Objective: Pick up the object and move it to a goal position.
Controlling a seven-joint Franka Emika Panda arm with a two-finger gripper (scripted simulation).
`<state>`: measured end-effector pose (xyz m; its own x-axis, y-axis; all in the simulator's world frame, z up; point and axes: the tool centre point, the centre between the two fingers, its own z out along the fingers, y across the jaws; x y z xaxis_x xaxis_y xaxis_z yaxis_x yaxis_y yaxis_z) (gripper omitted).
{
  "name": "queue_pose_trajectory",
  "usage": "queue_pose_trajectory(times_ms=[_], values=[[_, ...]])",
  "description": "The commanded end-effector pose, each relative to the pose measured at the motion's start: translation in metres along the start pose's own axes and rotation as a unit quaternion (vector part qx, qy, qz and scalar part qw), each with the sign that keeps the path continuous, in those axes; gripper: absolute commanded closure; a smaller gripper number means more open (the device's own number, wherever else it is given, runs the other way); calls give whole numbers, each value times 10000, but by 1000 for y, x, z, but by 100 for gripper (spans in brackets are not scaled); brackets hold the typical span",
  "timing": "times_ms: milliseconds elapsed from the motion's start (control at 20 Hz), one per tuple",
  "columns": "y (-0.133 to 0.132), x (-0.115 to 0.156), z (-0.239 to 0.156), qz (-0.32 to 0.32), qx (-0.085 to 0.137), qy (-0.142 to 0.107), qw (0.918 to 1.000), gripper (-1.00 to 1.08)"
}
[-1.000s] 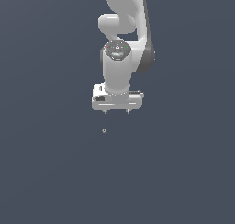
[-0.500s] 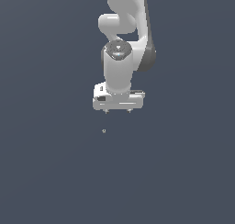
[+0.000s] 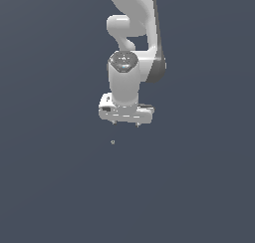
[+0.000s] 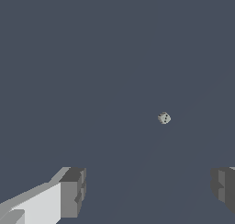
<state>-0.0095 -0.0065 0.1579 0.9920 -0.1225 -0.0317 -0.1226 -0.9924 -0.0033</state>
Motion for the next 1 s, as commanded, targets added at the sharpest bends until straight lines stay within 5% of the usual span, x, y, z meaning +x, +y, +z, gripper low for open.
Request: queue_pose_trajectory(times_ms=[0,450,950], values=[[3,2,6,322,17,2,9995,-92],[19,11,35,1762,69,20,9843,-92],[40,18,67,3345,83,62,9423,-92]])
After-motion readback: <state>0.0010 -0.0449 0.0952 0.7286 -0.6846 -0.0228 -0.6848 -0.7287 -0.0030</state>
